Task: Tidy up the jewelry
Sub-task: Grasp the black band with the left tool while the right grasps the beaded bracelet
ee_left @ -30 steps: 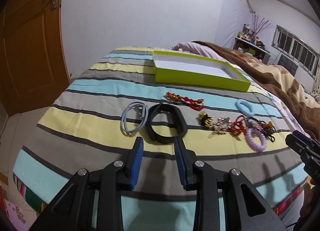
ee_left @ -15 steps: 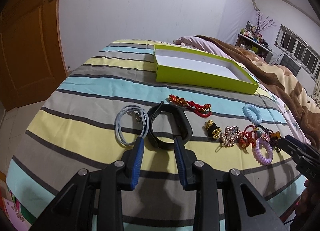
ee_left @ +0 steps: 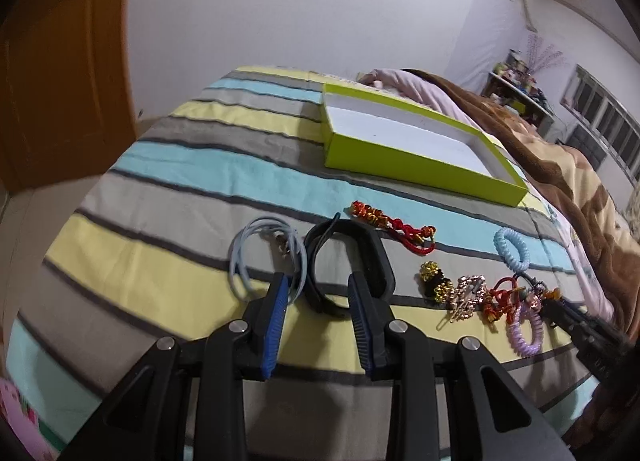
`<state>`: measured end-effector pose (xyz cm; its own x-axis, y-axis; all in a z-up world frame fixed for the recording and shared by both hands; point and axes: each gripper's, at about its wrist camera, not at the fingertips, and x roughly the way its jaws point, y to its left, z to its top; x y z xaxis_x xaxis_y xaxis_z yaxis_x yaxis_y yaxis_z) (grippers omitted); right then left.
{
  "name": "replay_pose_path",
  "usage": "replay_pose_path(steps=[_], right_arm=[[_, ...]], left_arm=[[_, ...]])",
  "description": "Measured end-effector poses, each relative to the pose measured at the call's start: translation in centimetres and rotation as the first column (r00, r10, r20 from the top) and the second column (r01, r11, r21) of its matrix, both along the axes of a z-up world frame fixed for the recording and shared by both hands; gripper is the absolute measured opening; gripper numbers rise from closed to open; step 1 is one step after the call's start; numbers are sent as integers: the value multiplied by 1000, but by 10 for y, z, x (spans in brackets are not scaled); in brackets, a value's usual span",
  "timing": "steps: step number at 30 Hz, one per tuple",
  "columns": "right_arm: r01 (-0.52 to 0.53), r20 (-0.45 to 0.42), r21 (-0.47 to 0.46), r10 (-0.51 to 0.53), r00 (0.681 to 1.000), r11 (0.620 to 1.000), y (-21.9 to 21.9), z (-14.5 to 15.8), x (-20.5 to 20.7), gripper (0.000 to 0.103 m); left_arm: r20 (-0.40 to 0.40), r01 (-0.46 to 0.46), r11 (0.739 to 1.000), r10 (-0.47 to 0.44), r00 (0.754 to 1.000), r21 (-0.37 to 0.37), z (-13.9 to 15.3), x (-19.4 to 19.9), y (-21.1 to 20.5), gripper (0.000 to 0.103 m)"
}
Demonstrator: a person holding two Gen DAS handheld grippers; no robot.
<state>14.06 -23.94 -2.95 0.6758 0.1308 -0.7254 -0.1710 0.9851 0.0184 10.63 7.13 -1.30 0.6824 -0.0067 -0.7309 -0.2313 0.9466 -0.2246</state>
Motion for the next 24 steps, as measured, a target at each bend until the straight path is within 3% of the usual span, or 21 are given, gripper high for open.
replay_pose_path(steps=[3, 8, 14, 20, 24], right_arm=[[0, 1, 3, 0, 1000, 1000, 0, -1, 2, 25], [1, 8, 0, -1, 1000, 1000, 1, -1, 2, 25], [-4, 12, -2, 4, 1000, 1000, 3, 0, 2, 21], [2, 21, 5, -2, 1000, 1000, 0, 2, -1, 20], [6, 19, 9, -6, 1000, 1000, -2, 2, -2, 20]], left_arm=[[52, 0, 1000, -1, 999, 5, 15, -17, -3, 33], [-10, 20, 999, -20, 1000, -39, 2, -7, -1, 33], [-22, -12, 1000, 11, 1000, -20, -7, 2, -1, 33], [-45, -22, 1000, 23, 999, 11, -9, 12, -4, 17], [-36, -18, 1000, 18, 999, -8, 0, 5, -5, 16]])
